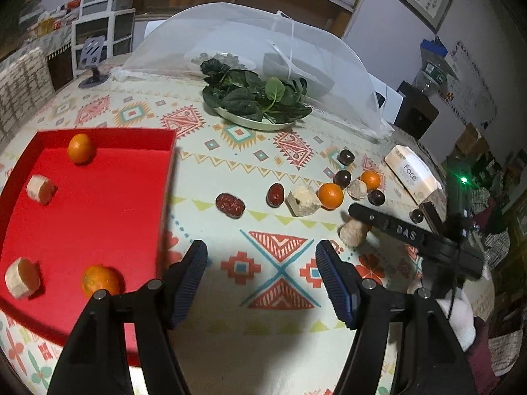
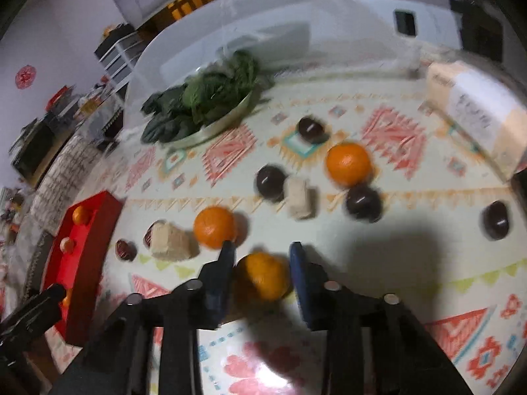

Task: Organize fruits
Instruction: 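Move both open tools back over the remaining fruit, then grasp a square beige cube with the left tool while the right tool grasps an orange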

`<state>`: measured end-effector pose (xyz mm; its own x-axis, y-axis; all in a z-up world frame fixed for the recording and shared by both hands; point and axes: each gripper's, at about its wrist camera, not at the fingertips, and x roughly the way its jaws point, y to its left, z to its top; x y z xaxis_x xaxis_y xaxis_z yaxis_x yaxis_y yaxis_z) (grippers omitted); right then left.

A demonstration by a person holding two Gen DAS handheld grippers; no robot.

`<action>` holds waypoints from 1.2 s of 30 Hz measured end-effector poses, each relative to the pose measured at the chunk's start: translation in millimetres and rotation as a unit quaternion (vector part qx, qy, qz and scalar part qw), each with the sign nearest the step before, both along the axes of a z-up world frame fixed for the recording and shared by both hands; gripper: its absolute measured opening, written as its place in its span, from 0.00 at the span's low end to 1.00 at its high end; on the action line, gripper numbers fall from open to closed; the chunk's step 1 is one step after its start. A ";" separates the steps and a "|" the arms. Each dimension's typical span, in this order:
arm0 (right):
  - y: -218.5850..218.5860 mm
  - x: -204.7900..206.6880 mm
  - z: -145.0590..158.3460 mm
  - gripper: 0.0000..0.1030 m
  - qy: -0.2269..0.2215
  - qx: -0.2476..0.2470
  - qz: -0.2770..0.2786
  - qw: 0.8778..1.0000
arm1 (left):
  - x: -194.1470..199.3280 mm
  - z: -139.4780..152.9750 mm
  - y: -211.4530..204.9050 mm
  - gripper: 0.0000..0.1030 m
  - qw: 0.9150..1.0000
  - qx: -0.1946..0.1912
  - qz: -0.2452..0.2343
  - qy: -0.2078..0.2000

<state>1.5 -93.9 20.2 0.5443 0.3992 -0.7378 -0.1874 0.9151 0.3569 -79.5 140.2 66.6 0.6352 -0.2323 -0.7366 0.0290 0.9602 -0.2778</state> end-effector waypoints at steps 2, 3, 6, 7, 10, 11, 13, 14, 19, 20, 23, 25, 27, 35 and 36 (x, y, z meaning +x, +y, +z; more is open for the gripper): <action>2.8 -8.6 0.5 0.34 0.000 -0.004 0.009 1.000 | 7.3 -1.1 -5.0 0.66 1.000 0.007 -0.006 0.001; 3.5 -15.2 0.5 0.34 0.003 -0.001 0.017 1.000 | 12.3 -2.3 -8.0 0.66 1.000 0.010 -0.009 0.004; 1.7 -32.7 -0.9 0.34 0.010 0.001 0.034 0.999 | 25.0 -4.2 -19.4 0.66 0.999 0.017 -0.030 0.005; -0.1 -41.0 -0.9 0.34 0.010 0.000 0.038 0.999 | 28.7 -4.0 -24.2 0.66 0.999 0.022 -0.038 0.002; -9.7 -55.8 -1.4 0.34 0.010 0.004 0.039 0.999 | 46.3 -4.6 -46.7 0.66 0.995 0.035 -0.088 -0.017; -14.5 -59.8 -2.3 0.34 0.011 0.008 0.037 0.999 | 51.8 -5.5 -52.1 0.66 0.994 0.035 -0.102 -0.021; -20.8 -64.9 -2.7 0.34 0.009 0.009 0.033 0.999 | 67.3 -10.6 -65.0 0.66 0.990 0.040 -0.136 -0.023; -22.9 -66.6 -2.7 0.34 0.007 0.008 0.032 0.999 | 75.1 -14.1 -71.5 0.65 0.987 0.048 -0.151 -0.022; -26.4 -71.0 -1.5 0.34 0.003 0.002 0.035 0.999 | 101.2 -34.6 -91.6 0.54 0.978 0.104 -0.182 -0.002; -26.6 -71.2 -1.5 0.34 0.003 0.002 0.036 0.999 | 103.2 -38.2 -92.7 0.44 0.976 0.115 -0.182 0.004; -28.5 -70.8 -2.1 0.34 0.004 0.007 0.039 0.999 | 98.4 -40.7 -90.5 0.39 0.975 0.112 -0.191 0.010; -29.7 -70.7 -2.5 0.34 0.004 0.010 0.042 0.999 | 90.0 -40.6 -91.6 0.39 0.973 0.119 -0.199 0.009; -29.8 -71.3 -3.1 0.34 0.005 0.013 0.045 0.999 | 83.6 -40.5 -94.1 0.39 0.970 0.125 -0.207 0.007; -25.2 -75.4 -4.8 0.36 0.002 0.009 0.054 0.998 | 78.4 -47.5 -100.5 0.40 0.970 0.135 -0.204 0.008; -24.9 -75.8 -4.8 0.36 0.002 0.008 0.054 0.998 | 78.2 -49.6 -100.3 0.40 0.970 0.135 -0.201 0.011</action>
<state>-74.3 -118.8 15.4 0.4943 0.4675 -0.7329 -0.2842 0.8836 0.3720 -1.3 39.9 17.0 0.5171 -0.2548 -0.8172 0.4132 0.9104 -0.0224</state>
